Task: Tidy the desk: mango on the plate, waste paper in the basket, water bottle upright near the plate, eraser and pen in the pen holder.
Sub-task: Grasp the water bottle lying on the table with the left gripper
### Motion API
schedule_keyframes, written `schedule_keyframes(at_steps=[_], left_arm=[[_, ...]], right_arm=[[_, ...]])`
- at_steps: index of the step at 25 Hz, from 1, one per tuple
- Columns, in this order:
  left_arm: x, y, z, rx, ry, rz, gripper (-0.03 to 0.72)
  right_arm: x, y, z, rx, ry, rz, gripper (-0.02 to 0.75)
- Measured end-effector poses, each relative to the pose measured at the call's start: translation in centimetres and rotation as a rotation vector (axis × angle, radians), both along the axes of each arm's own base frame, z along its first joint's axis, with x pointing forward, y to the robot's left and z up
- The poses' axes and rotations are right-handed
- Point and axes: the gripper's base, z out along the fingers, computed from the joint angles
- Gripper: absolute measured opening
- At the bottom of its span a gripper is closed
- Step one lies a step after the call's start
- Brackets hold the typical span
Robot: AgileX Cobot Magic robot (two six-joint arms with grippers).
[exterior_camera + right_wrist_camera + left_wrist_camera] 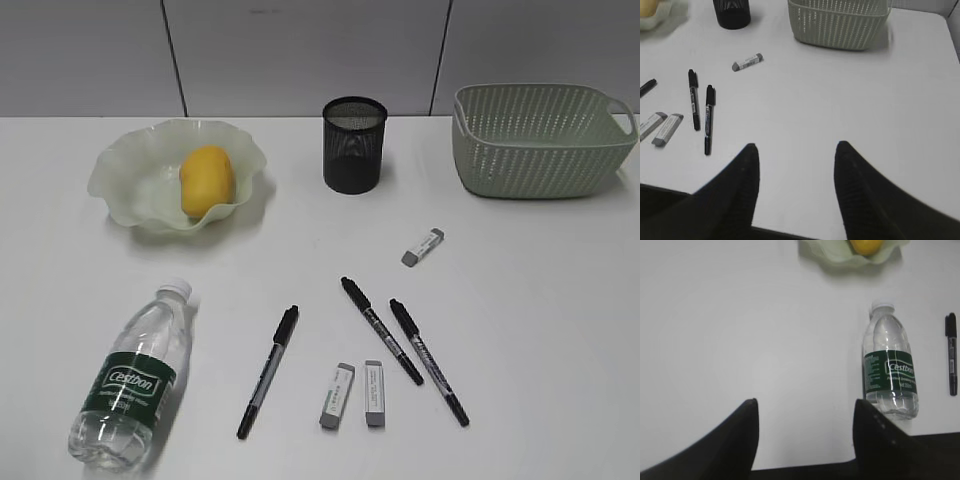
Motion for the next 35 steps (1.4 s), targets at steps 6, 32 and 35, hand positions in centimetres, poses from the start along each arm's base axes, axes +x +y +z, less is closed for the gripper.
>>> schedule_keyframes(at_steps=[6,32,35], left_arm=[[8.3,-2.6,-0.1,-0.005,0.268,-0.057,0.496],[25.3,-15.4,-15.7,0.186,0.804,-0.227,0.509],[25.6,-15.5,-15.4,0.177,0.765,-0.227,0.418]], right_arm=[[-0.1,-0.1,-0.1,0.013,0.001,-0.018,0.393],[-0.1,-0.1,-0.1,0.016,0.002,-0.021,0.393],[-0.1,-0.1,-0.1,0.016,0.002,-0.021,0.393]])
